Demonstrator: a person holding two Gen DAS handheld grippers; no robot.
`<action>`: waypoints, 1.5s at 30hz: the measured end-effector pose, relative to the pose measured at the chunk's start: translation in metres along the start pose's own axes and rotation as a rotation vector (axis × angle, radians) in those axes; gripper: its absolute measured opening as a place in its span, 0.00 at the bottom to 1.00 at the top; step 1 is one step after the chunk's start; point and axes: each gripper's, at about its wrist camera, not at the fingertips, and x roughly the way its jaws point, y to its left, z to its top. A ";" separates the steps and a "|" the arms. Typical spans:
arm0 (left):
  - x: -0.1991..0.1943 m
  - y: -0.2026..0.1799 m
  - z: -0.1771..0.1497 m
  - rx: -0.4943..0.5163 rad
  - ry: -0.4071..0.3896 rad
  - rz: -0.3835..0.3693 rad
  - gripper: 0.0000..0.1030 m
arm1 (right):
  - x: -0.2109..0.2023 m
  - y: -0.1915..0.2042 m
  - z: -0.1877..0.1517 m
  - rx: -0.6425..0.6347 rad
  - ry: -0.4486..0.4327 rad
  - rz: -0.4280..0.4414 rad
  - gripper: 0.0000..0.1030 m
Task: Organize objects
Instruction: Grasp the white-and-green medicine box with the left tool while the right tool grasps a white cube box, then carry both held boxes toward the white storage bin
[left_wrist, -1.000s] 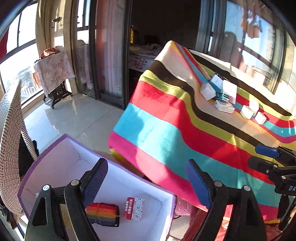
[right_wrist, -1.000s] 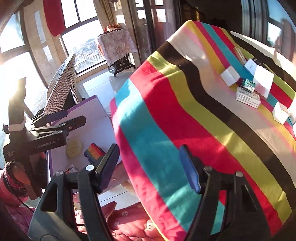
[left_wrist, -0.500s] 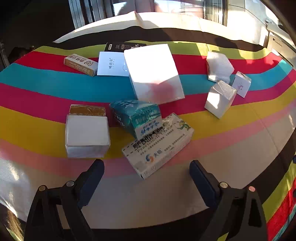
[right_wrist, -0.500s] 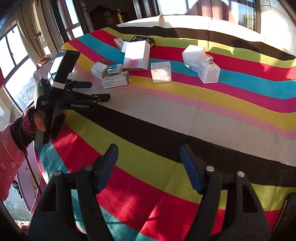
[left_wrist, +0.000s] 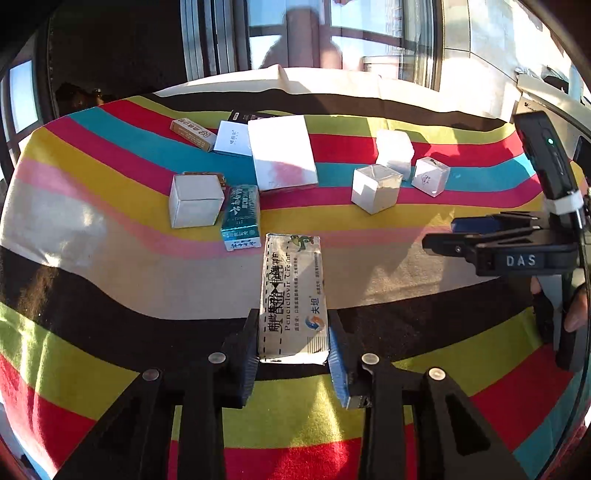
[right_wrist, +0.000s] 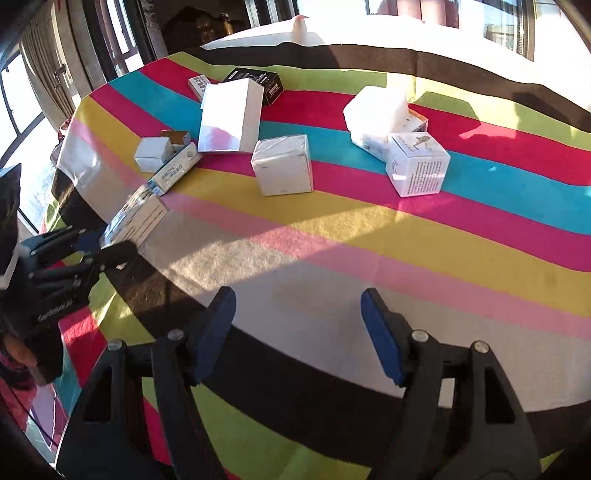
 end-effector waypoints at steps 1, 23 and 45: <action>0.002 0.001 0.000 -0.011 0.008 0.005 0.34 | 0.010 0.003 0.011 -0.018 -0.008 -0.014 0.73; 0.028 0.016 0.006 -0.147 0.094 0.101 0.62 | -0.005 0.068 -0.017 -0.168 -0.008 -0.068 0.48; 0.025 -0.001 0.008 -0.065 0.070 0.173 0.34 | -0.004 0.069 -0.019 -0.163 -0.004 -0.081 0.48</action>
